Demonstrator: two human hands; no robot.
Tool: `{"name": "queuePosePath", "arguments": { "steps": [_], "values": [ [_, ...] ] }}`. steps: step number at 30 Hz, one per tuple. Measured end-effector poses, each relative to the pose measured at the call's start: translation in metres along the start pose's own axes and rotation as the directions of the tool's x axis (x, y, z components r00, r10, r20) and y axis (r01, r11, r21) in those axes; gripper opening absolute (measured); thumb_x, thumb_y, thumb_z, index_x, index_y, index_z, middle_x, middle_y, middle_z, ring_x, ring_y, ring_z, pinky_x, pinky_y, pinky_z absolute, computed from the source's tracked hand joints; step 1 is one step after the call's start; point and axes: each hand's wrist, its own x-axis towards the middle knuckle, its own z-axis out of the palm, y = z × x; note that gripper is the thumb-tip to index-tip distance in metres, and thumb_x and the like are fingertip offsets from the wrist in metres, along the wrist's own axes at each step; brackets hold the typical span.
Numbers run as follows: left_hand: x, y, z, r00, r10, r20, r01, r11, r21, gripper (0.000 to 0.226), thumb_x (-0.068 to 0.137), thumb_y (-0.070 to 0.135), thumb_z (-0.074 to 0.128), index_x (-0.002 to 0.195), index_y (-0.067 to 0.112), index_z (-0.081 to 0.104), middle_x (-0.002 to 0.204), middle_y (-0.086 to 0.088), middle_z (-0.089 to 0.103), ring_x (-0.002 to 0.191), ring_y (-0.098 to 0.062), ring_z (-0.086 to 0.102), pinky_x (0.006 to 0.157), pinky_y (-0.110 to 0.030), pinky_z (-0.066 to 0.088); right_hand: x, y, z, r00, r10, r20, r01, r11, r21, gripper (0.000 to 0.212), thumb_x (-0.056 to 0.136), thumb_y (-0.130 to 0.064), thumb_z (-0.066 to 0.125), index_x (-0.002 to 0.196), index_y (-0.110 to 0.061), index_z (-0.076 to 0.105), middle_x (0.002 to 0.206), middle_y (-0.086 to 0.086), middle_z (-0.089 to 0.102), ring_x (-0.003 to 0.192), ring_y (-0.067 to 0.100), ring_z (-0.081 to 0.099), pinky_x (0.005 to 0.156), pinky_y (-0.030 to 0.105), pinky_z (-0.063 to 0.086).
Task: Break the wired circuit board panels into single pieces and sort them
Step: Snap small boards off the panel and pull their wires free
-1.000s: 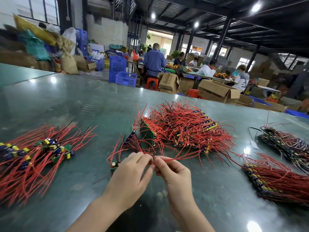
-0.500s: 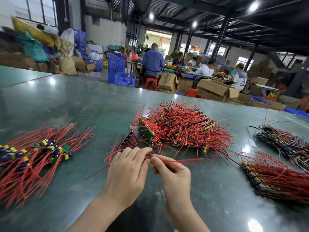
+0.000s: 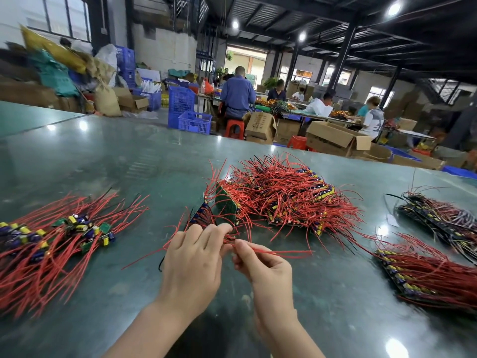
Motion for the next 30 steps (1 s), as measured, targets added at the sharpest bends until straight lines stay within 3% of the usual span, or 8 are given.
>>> {"name": "queuePosePath", "arguments": {
  "steps": [5,10,17,22,30],
  "values": [
    [0.001,0.003,0.003,0.998,-0.061,-0.009,0.061,0.998,-0.032,0.027,0.091,0.031,0.040,0.102,0.014,0.058,0.086,0.002,0.063,0.079,-0.021,0.042,0.068,-0.033,0.029,-0.001,-0.005,-0.001,0.997,-0.082,0.013,0.083,0.991,-0.104,0.011,0.079,-0.003,0.070,0.070,-0.005,0.075,0.060,0.007,0.067,0.056,0.009,0.058,0.057,0.019,0.050],
    [0.002,0.001,0.003,1.000,-0.008,-0.015,0.008,1.000,0.026,0.020,0.091,0.029,0.041,0.085,0.017,0.056,0.078,0.004,0.057,0.074,-0.021,0.038,0.067,-0.034,0.027,0.002,-0.010,-0.004,0.990,-0.130,0.046,0.137,0.963,-0.231,0.021,0.079,-0.008,0.072,0.059,-0.013,0.075,0.056,0.005,0.066,0.053,0.009,0.056,0.055,0.022,0.049],
    [0.002,-0.002,0.002,0.995,0.098,-0.010,-0.096,0.989,0.115,0.026,0.093,0.029,0.037,0.084,0.019,0.059,0.078,0.004,0.057,0.076,-0.023,0.039,0.070,-0.037,0.029,0.010,-0.011,-0.013,0.999,0.039,0.024,-0.036,0.994,-0.106,0.018,0.077,-0.018,0.074,0.061,-0.008,0.074,0.057,0.006,0.065,0.049,0.011,0.054,0.051,0.018,0.047],
    [0.006,-0.001,-0.001,0.996,0.080,-0.040,-0.074,0.988,0.137,0.028,0.091,0.030,0.038,0.077,0.017,0.059,0.073,0.003,0.056,0.074,-0.022,0.038,0.069,-0.036,0.028,0.012,-0.012,-0.013,0.999,0.013,0.036,-0.012,1.000,-0.019,0.026,0.061,-0.034,0.074,0.065,-0.008,0.076,0.064,0.006,0.068,0.054,0.009,0.056,0.055,0.017,0.048],
    [0.006,-0.002,0.001,0.996,0.069,-0.053,-0.061,0.987,0.147,0.027,0.090,0.031,0.040,0.075,0.019,0.058,0.071,0.004,0.056,0.074,-0.022,0.039,0.068,-0.036,0.029,0.013,-0.008,-0.013,0.998,-0.014,0.056,0.013,1.000,0.017,0.027,0.073,-0.036,0.063,0.073,-0.014,0.078,0.063,0.001,0.067,0.057,0.003,0.055,0.056,0.013,0.045]
  ]
}}
